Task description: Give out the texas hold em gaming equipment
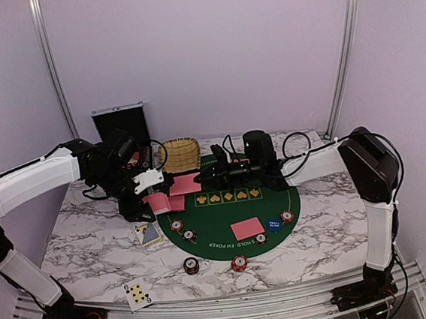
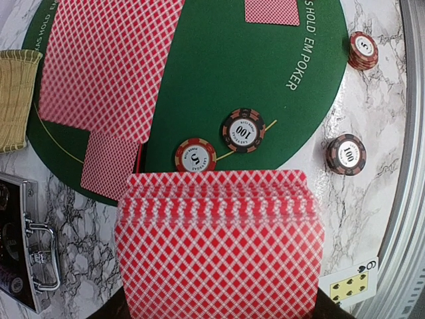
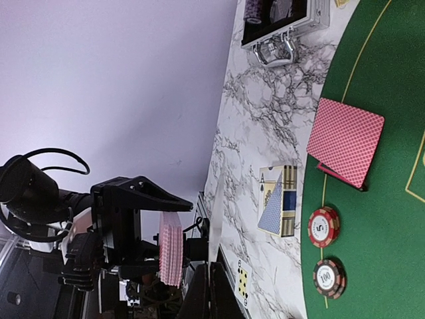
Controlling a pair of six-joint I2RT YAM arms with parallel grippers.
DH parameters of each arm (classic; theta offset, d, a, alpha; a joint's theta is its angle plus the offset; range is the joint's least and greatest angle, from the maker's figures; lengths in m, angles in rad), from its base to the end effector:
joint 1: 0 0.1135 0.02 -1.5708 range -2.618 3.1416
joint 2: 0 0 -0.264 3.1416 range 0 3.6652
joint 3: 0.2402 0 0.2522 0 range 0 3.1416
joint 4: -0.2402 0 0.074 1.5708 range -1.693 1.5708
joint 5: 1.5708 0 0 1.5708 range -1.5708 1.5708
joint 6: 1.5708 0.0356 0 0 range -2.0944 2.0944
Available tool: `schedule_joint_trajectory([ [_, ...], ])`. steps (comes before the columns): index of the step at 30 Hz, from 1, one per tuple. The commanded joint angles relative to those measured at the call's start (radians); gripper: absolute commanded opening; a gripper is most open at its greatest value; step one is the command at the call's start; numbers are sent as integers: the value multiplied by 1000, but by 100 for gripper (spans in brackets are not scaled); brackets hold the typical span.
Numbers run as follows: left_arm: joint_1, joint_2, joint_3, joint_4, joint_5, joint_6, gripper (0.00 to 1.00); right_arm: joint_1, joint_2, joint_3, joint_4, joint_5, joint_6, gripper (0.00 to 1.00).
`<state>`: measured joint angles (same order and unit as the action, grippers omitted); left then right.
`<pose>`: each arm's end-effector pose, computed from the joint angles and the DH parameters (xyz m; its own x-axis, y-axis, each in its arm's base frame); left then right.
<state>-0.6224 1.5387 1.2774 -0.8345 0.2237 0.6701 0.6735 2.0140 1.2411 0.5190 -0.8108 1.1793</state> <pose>0.2500 -0.1891 0.2754 -0.1620 0.8616 -0.4810 0.9589 0.2526 0.1294 0.3324 0.2982 0.1992 -0.9790 0.0335 -0.2010 -0.1917 0.1833 0.9642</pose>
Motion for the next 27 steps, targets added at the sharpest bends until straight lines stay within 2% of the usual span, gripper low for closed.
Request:
schedule_joint_trajectory([
  [1, 6, -49, -15, 2, 1, 7, 8, -23, 100, 96, -1, -9, -2, 0],
  [18, 8, -58, -20, 2, 22, 6, 8, -20, 432, 424, -93, 70, -13, 0],
  [27, 9, -62, -16, 1, 27, 3, 8, -9, 518, 523, -161, 129, -29, 7],
])
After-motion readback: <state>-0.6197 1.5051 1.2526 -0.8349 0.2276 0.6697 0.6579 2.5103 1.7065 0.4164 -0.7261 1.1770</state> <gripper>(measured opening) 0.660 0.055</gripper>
